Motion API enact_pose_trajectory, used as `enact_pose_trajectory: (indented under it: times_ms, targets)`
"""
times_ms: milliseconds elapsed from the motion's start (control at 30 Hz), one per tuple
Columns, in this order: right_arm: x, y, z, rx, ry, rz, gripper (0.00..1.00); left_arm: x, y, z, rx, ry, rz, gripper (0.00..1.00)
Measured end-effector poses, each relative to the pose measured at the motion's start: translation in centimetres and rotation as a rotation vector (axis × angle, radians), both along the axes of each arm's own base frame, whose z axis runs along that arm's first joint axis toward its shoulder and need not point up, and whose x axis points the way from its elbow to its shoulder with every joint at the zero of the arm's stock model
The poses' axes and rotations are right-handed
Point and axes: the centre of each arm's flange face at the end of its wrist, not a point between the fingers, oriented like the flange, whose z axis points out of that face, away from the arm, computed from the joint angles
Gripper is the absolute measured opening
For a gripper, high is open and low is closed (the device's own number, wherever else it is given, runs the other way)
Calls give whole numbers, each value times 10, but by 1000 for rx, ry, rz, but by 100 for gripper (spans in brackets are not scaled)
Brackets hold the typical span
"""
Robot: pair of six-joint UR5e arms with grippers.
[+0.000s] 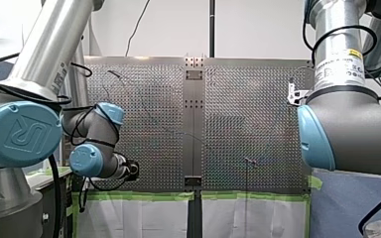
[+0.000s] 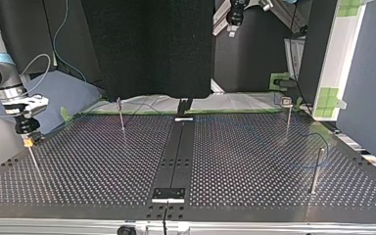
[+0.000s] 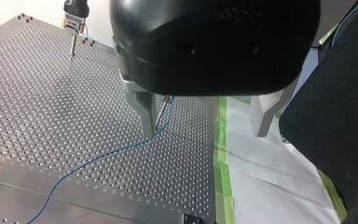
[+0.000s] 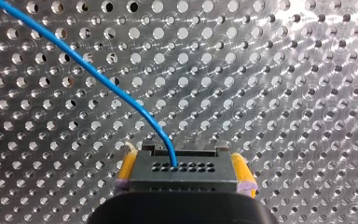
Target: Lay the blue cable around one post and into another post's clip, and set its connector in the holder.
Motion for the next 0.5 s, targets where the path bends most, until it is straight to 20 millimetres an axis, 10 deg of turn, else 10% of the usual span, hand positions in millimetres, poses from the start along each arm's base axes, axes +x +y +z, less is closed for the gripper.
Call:
enact_pose_trajectory:
  times_ms: [433, 500]
  targets:
    - [0, 0, -1, -2, 4, -1, 2, 0, 0, 0, 0, 0, 1, 100]
    - [0, 0, -1, -2, 6, -3, 19, 0, 0, 0, 0, 0, 1, 100]
